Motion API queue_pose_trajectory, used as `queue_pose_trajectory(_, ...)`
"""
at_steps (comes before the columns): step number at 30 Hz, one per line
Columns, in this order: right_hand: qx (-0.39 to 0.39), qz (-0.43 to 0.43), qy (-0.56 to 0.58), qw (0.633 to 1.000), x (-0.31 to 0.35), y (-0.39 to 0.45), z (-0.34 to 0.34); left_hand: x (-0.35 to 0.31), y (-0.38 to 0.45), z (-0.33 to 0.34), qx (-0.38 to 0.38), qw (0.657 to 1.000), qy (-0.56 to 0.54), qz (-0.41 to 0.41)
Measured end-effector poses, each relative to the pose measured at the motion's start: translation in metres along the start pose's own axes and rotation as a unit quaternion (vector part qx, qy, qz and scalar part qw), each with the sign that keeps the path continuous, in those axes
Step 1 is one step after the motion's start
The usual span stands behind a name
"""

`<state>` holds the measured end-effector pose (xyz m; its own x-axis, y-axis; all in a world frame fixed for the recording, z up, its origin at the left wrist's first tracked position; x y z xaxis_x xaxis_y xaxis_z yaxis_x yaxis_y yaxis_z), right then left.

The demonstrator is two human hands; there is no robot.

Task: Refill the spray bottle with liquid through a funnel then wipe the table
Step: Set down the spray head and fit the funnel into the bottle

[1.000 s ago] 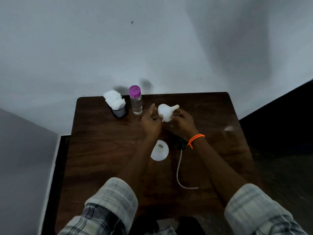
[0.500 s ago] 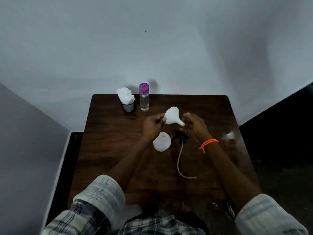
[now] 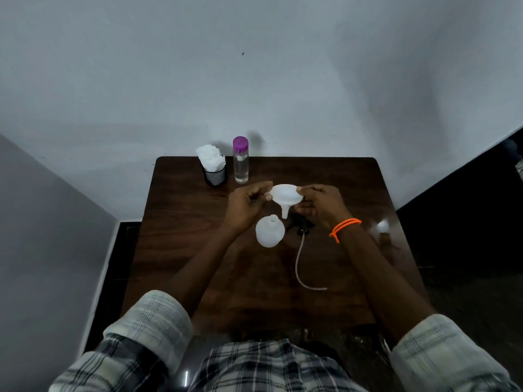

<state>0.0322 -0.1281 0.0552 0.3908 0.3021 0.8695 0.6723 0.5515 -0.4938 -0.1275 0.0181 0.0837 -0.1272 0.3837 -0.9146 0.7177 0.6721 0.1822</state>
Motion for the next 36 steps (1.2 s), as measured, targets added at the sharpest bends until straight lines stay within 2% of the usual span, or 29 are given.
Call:
queue_pose_trajectory(6,0.005,-0.024,0.001,1.000,-0.008,-0.004,0.008,0.018,-0.007,-0.012,-0.042,0.996,-0.038,-0.063)
queue_pose_trajectory(20,0.005,-0.007,0.010,1.000,-0.021,-0.007,0.017,0.038,-0.015,-0.013,-0.035,0.994,-0.041,-0.095)
queue_pose_trajectory(36,0.019,0.044,-0.040,0.998,-0.055,0.003,0.013,0.074,-0.032,-0.001,-0.001,0.986,-0.032,-0.164)
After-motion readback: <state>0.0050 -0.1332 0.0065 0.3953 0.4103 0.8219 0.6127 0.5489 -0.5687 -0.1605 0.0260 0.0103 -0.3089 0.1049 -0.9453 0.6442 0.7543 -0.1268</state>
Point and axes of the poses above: each hand's wrist, its own y-axis towards the middle knuckle, its own z-axis out of the palm, x = y × z, the point moved 9 cm from there along y, towards the middle knuckle, and after that the axes turned 1 degree about -x, right-handed, at the moved point
